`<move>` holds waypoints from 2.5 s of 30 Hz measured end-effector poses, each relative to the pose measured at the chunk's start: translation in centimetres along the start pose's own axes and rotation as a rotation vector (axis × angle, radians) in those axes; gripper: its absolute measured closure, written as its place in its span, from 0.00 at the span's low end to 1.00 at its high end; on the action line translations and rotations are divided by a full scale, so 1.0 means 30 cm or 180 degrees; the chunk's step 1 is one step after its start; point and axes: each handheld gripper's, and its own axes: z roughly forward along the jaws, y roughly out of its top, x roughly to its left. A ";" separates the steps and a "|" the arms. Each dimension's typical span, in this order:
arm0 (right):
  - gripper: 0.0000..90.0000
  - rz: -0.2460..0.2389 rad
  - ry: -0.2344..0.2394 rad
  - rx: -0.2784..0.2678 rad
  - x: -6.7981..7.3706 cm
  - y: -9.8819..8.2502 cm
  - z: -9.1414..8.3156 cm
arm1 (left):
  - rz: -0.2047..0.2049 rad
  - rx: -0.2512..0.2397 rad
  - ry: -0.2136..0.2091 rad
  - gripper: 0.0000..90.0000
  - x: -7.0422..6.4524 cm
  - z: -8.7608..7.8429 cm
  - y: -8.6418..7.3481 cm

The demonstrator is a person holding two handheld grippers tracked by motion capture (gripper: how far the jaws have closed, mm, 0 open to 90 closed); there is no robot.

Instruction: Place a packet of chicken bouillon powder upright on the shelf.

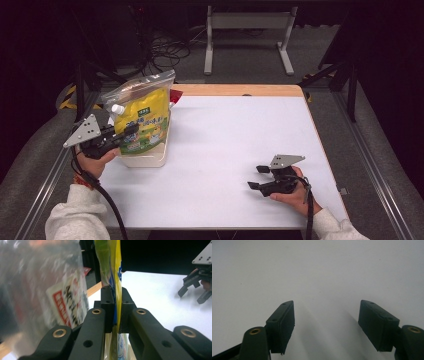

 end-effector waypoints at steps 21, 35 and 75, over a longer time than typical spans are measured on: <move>0.31 0.0002 0.0009 0.0044 0.002 0.000 0.008 | -0.0094 -0.0040 -0.0511 0.95 0.057 -0.035 -0.055; 0.31 0.0014 0.0022 0.0034 0.002 -0.001 0.007 | -0.0208 0.0128 -0.0356 0.95 0.070 -0.015 -0.138; 0.31 -0.0171 -0.0027 -0.0014 0.021 0.015 -0.018 | -0.0249 0.0686 0.0100 0.96 0.037 -0.019 -0.188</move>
